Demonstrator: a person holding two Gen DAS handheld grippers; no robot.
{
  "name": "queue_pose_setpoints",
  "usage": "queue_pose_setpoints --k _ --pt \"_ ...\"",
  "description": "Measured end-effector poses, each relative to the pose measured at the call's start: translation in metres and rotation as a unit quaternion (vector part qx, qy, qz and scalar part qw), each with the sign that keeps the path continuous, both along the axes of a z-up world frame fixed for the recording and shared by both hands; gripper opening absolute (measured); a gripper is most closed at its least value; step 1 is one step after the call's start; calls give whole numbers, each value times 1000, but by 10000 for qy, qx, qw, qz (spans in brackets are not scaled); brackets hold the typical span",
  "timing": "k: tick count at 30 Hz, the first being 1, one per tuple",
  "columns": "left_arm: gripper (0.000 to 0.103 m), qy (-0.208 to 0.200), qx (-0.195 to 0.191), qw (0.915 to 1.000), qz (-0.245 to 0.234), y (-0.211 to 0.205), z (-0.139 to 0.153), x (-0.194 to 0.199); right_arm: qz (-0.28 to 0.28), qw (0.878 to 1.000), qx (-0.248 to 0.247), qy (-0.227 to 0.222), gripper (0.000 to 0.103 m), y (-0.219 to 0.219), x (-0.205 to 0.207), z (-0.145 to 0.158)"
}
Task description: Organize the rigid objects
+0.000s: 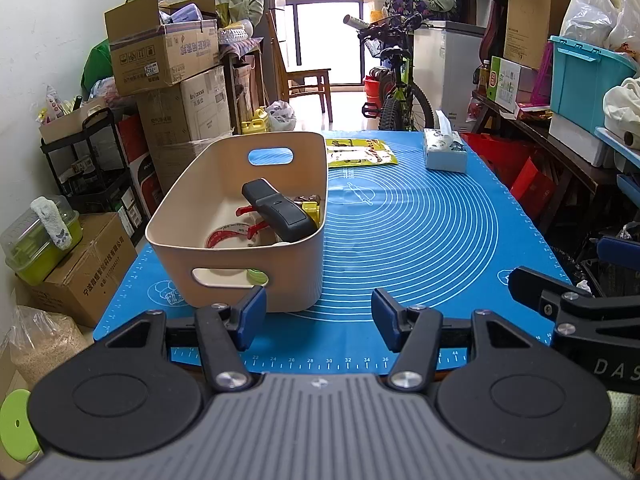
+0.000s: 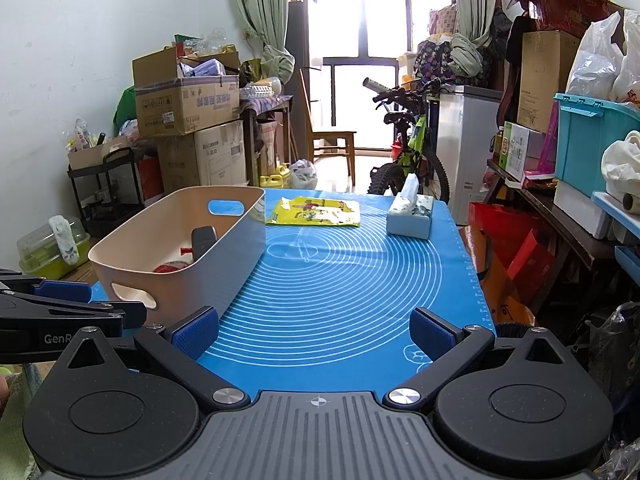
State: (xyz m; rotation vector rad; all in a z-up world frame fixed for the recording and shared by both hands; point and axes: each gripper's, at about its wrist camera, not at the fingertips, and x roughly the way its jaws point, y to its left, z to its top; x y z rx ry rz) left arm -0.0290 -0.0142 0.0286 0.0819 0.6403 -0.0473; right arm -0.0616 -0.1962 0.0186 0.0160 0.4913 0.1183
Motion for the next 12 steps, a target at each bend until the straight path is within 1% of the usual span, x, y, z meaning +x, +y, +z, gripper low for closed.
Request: queue_pose_setpoints --k 12 --pt "60 -11 -17 10000 -4 0 0 -1 0 10000 -6 -6 101 1 0 0"
